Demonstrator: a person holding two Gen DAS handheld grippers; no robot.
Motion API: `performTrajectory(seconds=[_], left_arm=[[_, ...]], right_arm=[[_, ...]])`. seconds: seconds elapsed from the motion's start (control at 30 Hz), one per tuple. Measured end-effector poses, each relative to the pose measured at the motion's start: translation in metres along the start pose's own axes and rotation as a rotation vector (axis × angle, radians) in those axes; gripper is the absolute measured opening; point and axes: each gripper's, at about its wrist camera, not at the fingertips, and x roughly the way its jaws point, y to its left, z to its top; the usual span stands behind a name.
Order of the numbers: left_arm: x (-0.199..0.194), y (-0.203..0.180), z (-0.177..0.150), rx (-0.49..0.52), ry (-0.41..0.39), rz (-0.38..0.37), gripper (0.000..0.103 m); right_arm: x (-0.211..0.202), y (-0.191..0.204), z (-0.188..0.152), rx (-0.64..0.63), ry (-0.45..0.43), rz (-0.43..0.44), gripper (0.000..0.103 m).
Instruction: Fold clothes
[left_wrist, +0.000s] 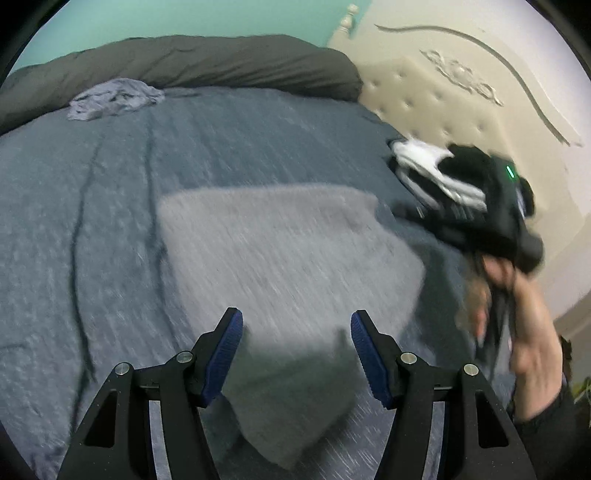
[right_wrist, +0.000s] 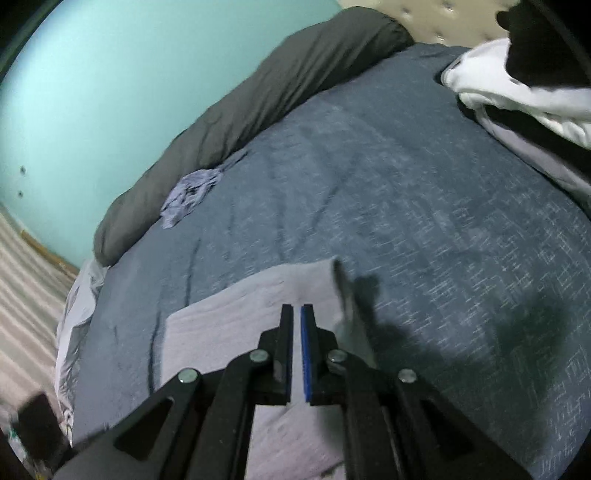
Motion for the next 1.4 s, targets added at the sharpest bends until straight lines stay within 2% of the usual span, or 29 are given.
performTrajectory(seconds=[0.27, 0.43, 0.57, 0.7, 0.87, 0.93, 1.07, 1.13, 1.27, 1.4], left_arm=[[0.054, 0.018, 0.057, 0.05, 0.049, 0.073, 0.065], [0.092, 0.033, 0.059, 0.048, 0.112, 0.117, 0.065], [0.104, 0.043, 0.048, 0.016, 0.132, 0.1, 0.064], [0.099, 0.031, 0.06, 0.027, 0.121, 0.089, 0.065], [0.093, 0.017, 0.075, 0.042, 0.106, 0.077, 0.065], [0.095, 0.008, 0.086, 0.054, 0.109, 0.056, 0.065], [0.122, -0.017, 0.112, 0.097, 0.148, -0.007, 0.065], [0.139, -0.024, 0.117, 0.091, 0.196, -0.043, 0.065], [0.166, -0.034, 0.121, 0.122, 0.262, -0.019, 0.064], [0.185, -0.031, 0.122, 0.113, 0.292, -0.003, 0.063]], right_arm=[[0.007, -0.002, -0.022, -0.021, 0.068, -0.015, 0.004], [0.008, -0.009, -0.029, -0.035, 0.082, -0.027, 0.003], [0.009, -0.017, -0.033, -0.048, 0.086, -0.041, 0.001], [0.008, -0.022, -0.035, -0.039, 0.087, -0.039, 0.001], [-0.011, -0.015, -0.031, -0.051, 0.021, -0.031, 0.001], [-0.013, -0.017, -0.034, -0.041, 0.024, -0.021, 0.001], [-0.012, -0.021, -0.043, -0.015, 0.031, 0.0, 0.002], [-0.013, -0.02, -0.044, -0.018, 0.028, 0.001, 0.002], [-0.012, -0.021, -0.044, -0.021, 0.031, 0.002, 0.002], [-0.009, -0.022, -0.044, -0.027, 0.035, 0.001, 0.002]])
